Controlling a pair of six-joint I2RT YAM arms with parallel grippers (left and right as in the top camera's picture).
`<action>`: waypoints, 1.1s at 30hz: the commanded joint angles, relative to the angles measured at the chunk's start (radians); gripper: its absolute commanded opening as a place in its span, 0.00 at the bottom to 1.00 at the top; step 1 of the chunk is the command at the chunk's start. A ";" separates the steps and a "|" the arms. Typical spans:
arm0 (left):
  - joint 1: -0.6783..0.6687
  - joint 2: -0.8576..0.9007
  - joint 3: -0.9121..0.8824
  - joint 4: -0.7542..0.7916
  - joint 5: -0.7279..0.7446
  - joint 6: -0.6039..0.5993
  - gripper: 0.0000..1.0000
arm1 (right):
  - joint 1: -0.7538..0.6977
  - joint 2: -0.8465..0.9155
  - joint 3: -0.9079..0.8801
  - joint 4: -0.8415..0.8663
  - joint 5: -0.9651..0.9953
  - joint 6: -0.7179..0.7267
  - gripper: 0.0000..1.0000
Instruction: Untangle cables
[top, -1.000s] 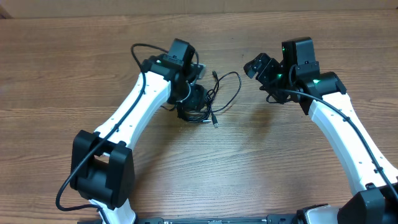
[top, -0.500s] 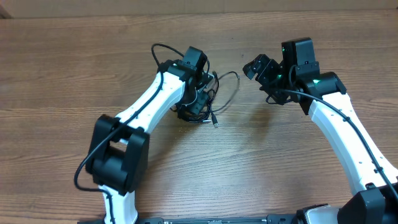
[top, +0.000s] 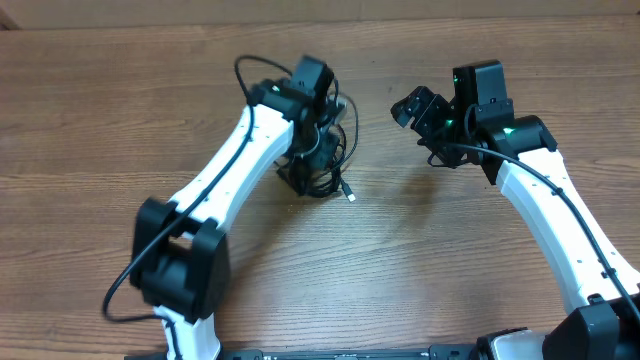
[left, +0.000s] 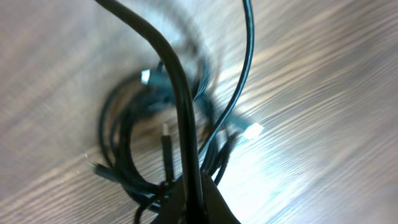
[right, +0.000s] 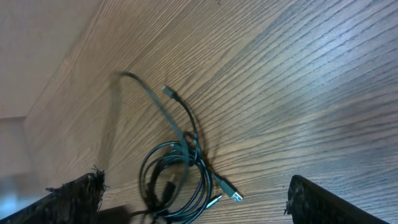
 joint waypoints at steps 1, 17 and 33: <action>-0.002 -0.143 0.117 -0.006 0.101 -0.086 0.04 | 0.004 0.007 -0.013 0.003 0.017 -0.009 0.94; 0.000 -0.308 0.165 0.107 0.081 -0.443 0.04 | 0.010 0.007 -0.022 -0.022 -0.066 -0.081 0.94; 0.012 -0.307 0.165 0.202 0.200 -0.751 0.04 | 0.060 0.007 -0.022 0.000 -0.370 -0.401 0.98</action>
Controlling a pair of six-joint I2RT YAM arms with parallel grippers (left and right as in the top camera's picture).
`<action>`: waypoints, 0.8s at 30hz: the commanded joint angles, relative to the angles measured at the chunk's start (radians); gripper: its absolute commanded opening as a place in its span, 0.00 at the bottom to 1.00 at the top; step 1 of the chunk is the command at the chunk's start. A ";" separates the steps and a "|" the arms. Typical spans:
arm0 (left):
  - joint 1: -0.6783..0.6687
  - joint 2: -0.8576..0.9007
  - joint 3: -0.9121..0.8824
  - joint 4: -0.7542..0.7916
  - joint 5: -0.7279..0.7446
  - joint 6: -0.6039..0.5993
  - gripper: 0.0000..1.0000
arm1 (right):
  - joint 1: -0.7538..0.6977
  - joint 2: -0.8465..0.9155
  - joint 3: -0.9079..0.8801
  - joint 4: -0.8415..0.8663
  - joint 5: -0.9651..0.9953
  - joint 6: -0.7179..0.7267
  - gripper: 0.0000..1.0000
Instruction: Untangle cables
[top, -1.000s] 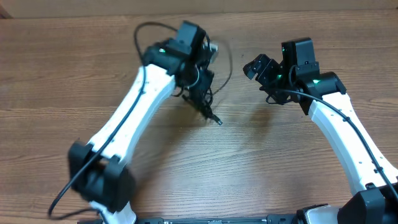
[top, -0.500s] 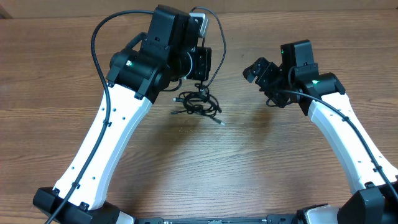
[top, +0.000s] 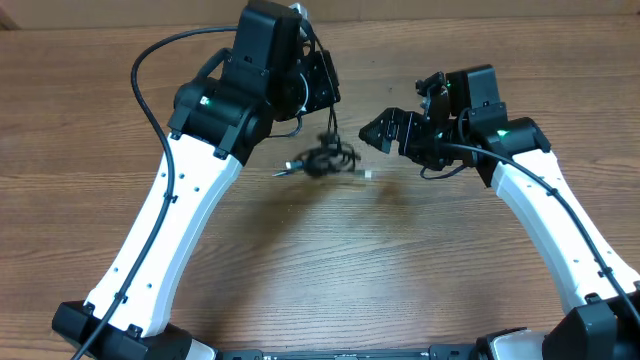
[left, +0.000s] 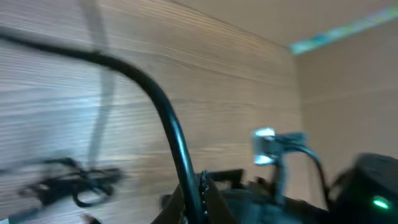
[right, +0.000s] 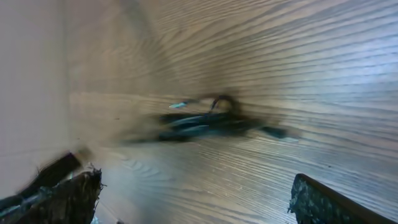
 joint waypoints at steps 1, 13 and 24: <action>0.005 -0.023 0.023 0.021 0.094 -0.027 0.04 | 0.041 0.005 -0.008 0.024 -0.029 -0.045 0.98; 0.089 -0.023 0.023 -0.020 0.050 -0.018 0.04 | 0.089 0.005 -0.008 0.025 0.055 -0.089 0.98; 0.229 -0.023 0.023 -0.172 0.046 -0.004 0.04 | 0.130 0.077 -0.008 -0.002 0.054 -0.090 0.84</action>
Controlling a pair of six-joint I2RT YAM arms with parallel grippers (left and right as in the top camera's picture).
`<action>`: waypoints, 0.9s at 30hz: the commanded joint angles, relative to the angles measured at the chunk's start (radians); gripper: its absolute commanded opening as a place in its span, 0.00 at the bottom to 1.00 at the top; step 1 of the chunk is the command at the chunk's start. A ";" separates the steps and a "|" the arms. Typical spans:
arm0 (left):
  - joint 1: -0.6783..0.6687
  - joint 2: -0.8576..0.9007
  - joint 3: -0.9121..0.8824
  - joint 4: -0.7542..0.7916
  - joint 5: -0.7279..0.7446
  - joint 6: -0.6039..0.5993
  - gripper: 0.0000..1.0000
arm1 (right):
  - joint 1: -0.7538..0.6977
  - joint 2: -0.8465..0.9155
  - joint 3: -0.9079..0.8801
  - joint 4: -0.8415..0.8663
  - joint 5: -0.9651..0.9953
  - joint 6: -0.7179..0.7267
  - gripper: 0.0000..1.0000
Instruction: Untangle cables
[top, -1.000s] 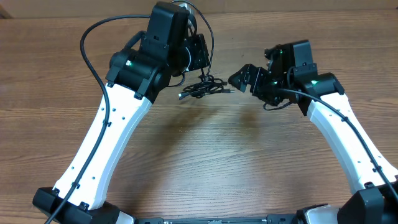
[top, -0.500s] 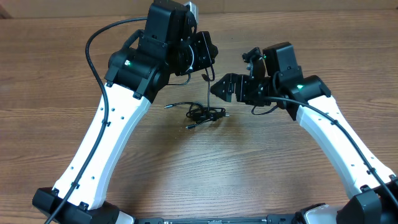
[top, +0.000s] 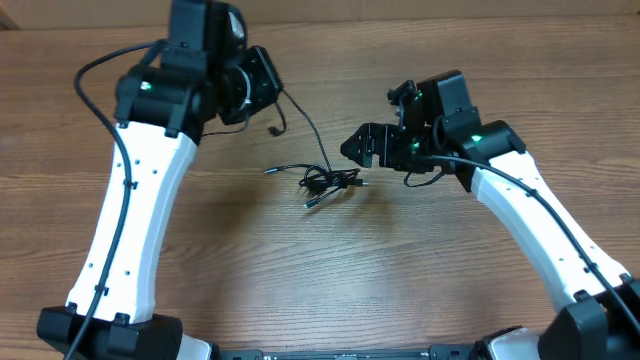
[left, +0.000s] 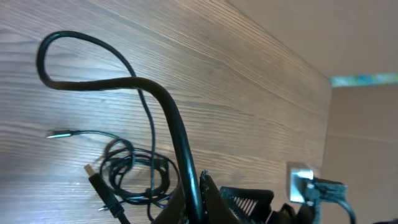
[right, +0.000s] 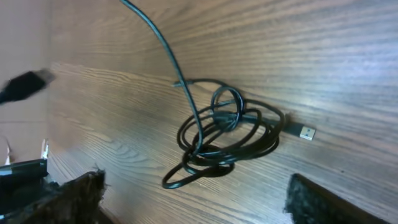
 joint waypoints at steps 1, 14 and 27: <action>0.005 -0.023 0.022 -0.004 -0.010 0.017 0.04 | 0.040 0.060 -0.007 -0.005 0.002 -0.021 0.83; 0.005 -0.022 0.022 -0.054 -0.067 0.048 0.04 | 0.109 0.118 -0.007 -0.042 0.000 -0.019 0.73; 0.005 -0.022 0.020 -0.070 -0.067 0.048 0.04 | 0.152 0.122 -0.007 -0.008 -0.005 0.241 0.60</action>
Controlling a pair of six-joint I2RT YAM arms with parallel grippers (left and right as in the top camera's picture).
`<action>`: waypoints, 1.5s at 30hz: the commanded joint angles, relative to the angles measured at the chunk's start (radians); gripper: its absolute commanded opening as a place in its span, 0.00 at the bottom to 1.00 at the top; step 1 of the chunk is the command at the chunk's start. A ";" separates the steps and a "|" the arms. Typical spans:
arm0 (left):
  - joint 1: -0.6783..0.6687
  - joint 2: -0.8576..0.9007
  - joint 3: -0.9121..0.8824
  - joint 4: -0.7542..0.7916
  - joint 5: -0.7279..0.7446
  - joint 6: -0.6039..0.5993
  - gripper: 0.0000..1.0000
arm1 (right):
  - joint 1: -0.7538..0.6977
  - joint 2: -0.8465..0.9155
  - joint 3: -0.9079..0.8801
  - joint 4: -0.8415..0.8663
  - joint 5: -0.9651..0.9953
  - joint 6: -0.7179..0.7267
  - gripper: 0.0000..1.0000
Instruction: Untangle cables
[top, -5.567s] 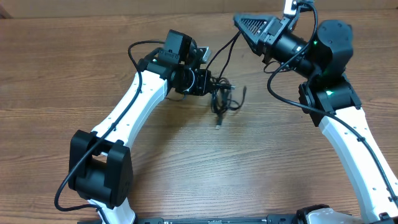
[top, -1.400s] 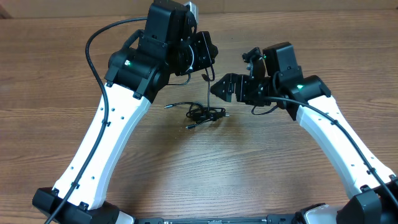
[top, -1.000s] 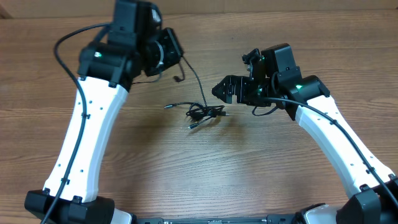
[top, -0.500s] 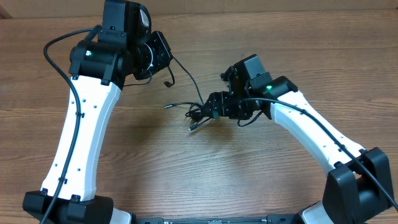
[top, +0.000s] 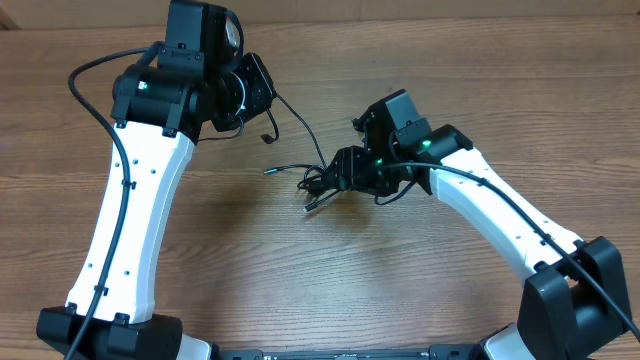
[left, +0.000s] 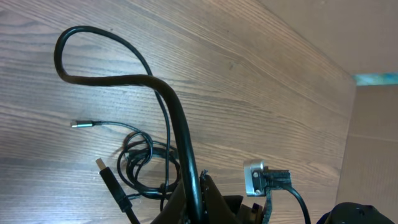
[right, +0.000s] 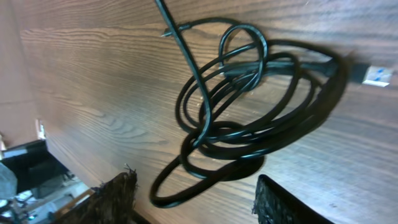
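Observation:
A tangle of black cables (top: 325, 182) lies on the wooden table (top: 420, 290). One black cable (top: 300, 125) rises from it to my left gripper (top: 258, 97), which is shut on that cable high at the back left. In the left wrist view the left gripper (left: 193, 186) pinches the cable above the tangle (left: 146, 168). A USB plug (left: 102, 167) and a thin connector (left: 78, 124) stick out of the tangle. My right gripper (top: 345, 170) is open, low over the tangle's right side. The right wrist view shows the coils (right: 249, 149) ahead of the right gripper (right: 196, 199).
A silver USB plug (right: 376, 74) lies at the coil's right end. A thin cable end (top: 268, 171) points left of the tangle. The left arm's own cable (top: 95, 70) loops out behind it. The table's back edge (top: 400, 12) runs along the top.
My right gripper has moved left and down from beside the tangle to just over its right side, still open. The left gripper holds the cable in about the same place.
First my left gripper was down at the tangle, shut on a cable, with the right gripper open off to the right. Then the left gripper was higher, the tangle blurred below it. Later it was up at the back left with the tangle on the table, and the right gripper has closed in.

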 joint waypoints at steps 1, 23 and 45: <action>0.000 -0.022 0.020 -0.010 -0.021 0.029 0.04 | 0.018 0.010 -0.002 0.009 -0.004 0.116 0.60; -0.002 -0.022 0.020 -0.012 -0.021 0.032 0.04 | 0.110 0.010 -0.002 0.021 0.061 0.661 0.51; -0.002 -0.022 0.019 -0.029 -0.025 0.047 0.04 | 0.114 0.009 0.001 0.071 0.216 0.635 0.08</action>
